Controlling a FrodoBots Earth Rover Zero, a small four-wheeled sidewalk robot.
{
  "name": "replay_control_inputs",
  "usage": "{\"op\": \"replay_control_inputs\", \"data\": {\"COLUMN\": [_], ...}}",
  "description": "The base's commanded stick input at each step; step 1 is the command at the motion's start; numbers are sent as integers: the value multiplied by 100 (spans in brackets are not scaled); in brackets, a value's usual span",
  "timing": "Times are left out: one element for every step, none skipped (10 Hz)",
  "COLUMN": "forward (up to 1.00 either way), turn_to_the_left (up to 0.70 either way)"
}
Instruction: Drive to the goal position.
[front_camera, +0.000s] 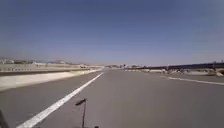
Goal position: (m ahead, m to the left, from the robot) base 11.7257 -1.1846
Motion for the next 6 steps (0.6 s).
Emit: {"op": "replay_control_inputs", "data": {"forward": [100, 100, 100, 100, 100, 100], "turn_to_the_left": [-33, -14, 0, 0, 0, 0]}}
